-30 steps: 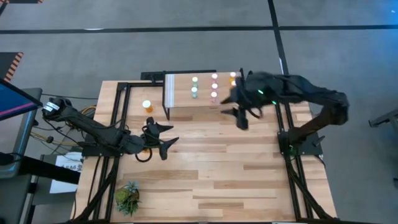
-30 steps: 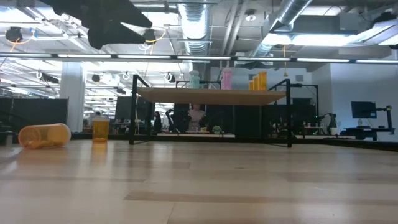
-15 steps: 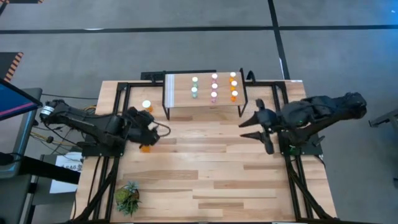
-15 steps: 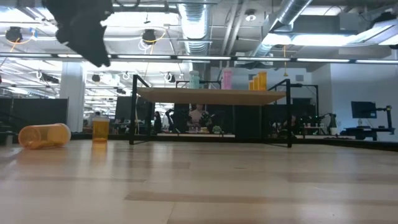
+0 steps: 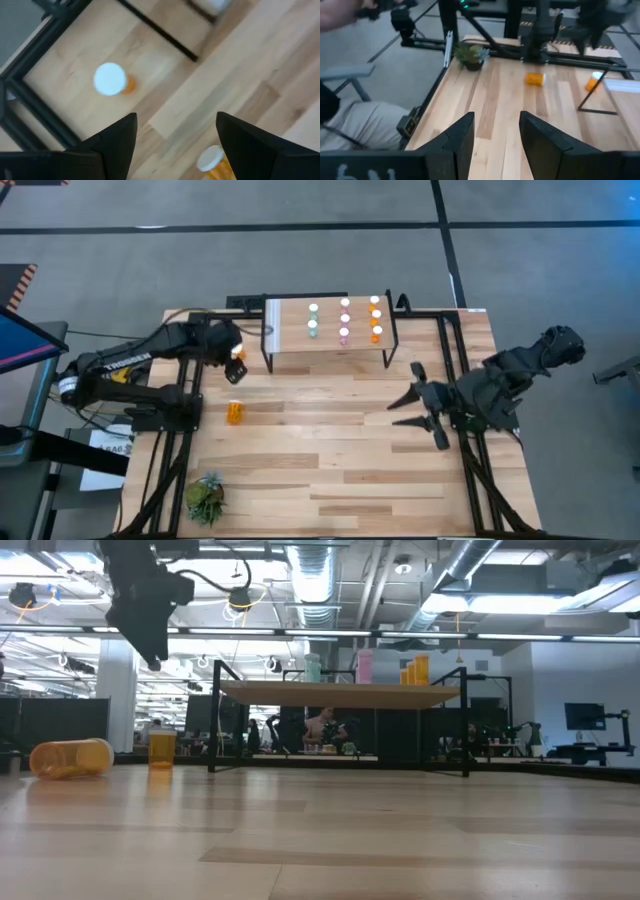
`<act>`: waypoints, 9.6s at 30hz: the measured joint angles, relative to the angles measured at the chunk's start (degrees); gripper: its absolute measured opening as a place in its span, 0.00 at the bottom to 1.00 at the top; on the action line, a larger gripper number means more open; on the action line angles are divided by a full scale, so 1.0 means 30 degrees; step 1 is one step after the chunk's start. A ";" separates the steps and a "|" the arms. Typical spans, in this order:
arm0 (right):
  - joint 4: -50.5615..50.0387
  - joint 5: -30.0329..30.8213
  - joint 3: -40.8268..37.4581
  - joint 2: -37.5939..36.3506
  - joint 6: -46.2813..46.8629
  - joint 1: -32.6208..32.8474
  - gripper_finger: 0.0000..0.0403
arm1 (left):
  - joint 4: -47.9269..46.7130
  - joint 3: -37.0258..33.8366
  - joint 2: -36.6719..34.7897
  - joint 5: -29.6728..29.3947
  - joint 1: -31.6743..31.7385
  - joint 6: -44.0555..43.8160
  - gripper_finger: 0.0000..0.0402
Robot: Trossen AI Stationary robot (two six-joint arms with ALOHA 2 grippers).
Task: Pick and place medicine bottles onto shelf by color
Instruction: Put the top large orange pill bottle on the shelf, then put the large orange pill bottle on the shelf aligned with the other large orange pill bottle
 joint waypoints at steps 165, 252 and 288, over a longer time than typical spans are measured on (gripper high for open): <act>0.4372 0.1922 -0.6876 -0.3699 0.1690 0.0613 0.44 | -0.5632 1.8908 1.1701 0.2447 0.4171 0.7456 0.47; 0.4295 0.2424 -0.6869 -0.3699 0.2186 0.0613 0.44 | -0.6780 2.2056 1.5629 0.1005 0.4657 0.9478 0.55; 0.5461 0.3422 -0.9179 -0.3706 0.2724 -0.0013 0.44 | -0.3986 0.7138 0.3078 -0.9322 -1.6366 -0.7544 0.55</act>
